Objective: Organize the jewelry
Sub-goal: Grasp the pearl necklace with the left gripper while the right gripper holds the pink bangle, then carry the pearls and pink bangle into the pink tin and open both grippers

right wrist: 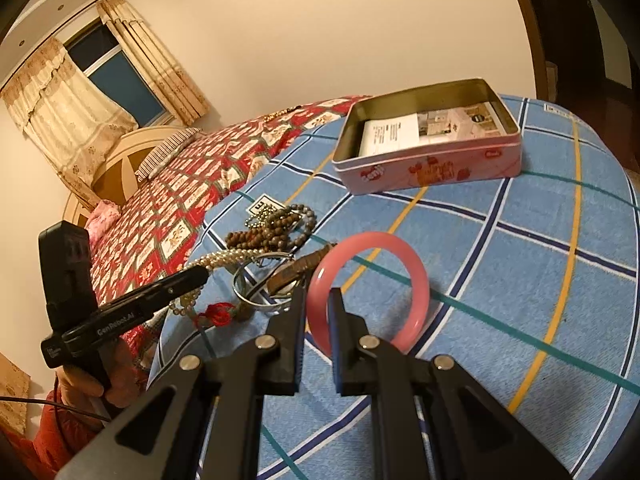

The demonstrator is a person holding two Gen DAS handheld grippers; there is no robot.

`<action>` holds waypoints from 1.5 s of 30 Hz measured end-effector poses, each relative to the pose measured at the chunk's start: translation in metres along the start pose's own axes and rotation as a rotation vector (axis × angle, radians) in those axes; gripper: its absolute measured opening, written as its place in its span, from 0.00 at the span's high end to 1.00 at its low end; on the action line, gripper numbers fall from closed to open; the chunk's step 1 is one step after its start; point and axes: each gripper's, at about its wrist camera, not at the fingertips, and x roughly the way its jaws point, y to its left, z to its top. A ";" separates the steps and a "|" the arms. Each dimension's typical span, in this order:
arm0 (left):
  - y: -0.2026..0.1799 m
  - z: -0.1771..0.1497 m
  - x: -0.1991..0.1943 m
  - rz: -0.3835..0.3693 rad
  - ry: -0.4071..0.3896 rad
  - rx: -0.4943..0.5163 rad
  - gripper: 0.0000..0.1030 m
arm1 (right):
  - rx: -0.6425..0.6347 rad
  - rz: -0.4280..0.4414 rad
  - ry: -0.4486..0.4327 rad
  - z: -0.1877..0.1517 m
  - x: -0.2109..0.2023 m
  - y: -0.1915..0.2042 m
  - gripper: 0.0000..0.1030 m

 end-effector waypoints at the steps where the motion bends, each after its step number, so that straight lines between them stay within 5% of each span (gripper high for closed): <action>1: -0.001 0.000 0.004 0.042 0.013 0.032 0.77 | 0.002 0.000 0.002 0.000 0.000 0.000 0.87; 5: -0.001 -0.001 0.011 0.187 0.045 0.132 0.77 | 0.000 -0.002 0.001 0.000 0.000 0.000 0.87; 9: -0.010 0.003 0.003 0.164 0.024 0.182 0.77 | 0.003 0.000 0.005 0.000 0.000 -0.001 0.87; 20: -0.003 -0.009 0.036 0.201 0.146 0.149 0.77 | 0.007 -0.002 0.011 0.001 0.002 0.000 0.87; 23: 0.002 -0.010 0.038 0.184 0.156 0.127 0.87 | 0.015 -0.002 0.013 0.001 0.004 -0.002 0.87; 37: -0.019 0.037 -0.027 -0.034 -0.156 0.072 0.90 | -0.048 -0.084 -0.118 0.015 -0.020 0.003 0.86; 45: -0.064 0.086 0.024 -0.105 -0.225 0.103 0.90 | -0.045 -0.136 -0.226 0.064 -0.022 -0.018 0.86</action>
